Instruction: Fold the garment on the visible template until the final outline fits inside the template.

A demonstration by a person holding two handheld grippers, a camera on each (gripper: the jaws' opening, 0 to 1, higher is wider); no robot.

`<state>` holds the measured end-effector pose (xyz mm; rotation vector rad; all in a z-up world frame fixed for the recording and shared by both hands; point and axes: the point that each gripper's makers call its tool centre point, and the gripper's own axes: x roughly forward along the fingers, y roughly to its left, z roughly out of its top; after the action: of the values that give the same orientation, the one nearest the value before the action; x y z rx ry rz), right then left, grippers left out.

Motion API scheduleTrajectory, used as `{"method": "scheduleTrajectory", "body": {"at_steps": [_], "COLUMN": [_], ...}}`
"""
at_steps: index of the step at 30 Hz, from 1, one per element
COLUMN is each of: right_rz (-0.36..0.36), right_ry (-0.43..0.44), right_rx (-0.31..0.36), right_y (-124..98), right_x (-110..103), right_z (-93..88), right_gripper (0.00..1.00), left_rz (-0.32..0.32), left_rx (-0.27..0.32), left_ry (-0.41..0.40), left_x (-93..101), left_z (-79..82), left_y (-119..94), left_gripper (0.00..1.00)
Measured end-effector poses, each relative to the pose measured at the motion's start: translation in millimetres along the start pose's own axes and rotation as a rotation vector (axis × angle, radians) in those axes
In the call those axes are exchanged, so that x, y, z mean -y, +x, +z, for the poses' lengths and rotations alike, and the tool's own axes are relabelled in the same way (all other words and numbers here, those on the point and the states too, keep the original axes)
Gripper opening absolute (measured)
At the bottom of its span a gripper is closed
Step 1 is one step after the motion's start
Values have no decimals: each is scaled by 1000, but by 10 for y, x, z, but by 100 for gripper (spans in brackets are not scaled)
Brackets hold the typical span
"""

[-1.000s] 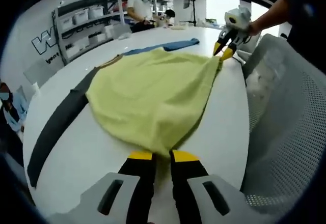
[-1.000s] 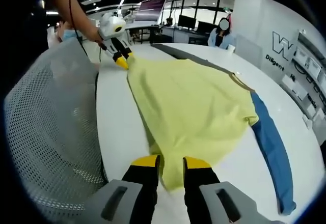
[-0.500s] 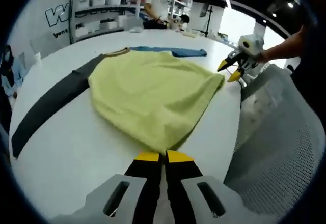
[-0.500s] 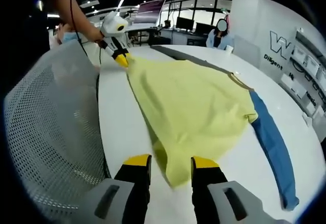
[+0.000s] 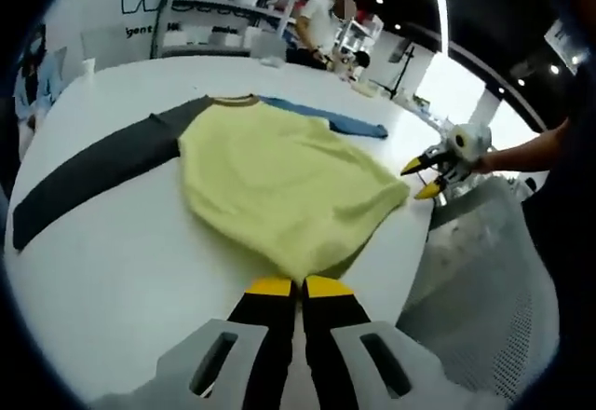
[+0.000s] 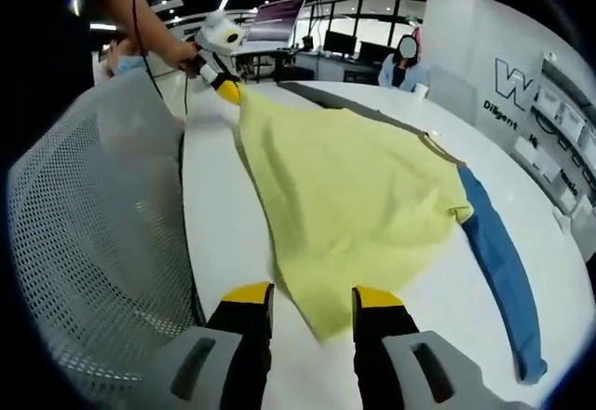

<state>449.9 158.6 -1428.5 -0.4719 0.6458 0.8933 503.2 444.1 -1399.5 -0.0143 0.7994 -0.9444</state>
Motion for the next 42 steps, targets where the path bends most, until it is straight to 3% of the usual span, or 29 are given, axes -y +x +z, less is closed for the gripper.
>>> {"method": "scheduleTrajectory", "body": {"at_steps": [8,13,21,35,42], "right_rz": [-1,-8,-12,-39,-52], "right_ry": [0,-7,-11,35,89], "right_rx": [-6,-11,-16,-32,-58], "right_y": [22,52,38,-81,-82], "right_x": [-12,3,37,157,210], "right_z": [-8,6,-2,-111,-197], "right_gripper": [28,28,28,23,12], "left_rz": [-56,-88,-57,-57,-56], "left_rx": [71,83,51,36,20], "left_ry": [-142,-194,-87,-71,-67], "left_x": [53,92,109,92,81], "left_z": [166,188,71,27,-21], "left_y": [-52,-76,-19,1,-1], "left_gripper": [2,2,2,2,2]}}
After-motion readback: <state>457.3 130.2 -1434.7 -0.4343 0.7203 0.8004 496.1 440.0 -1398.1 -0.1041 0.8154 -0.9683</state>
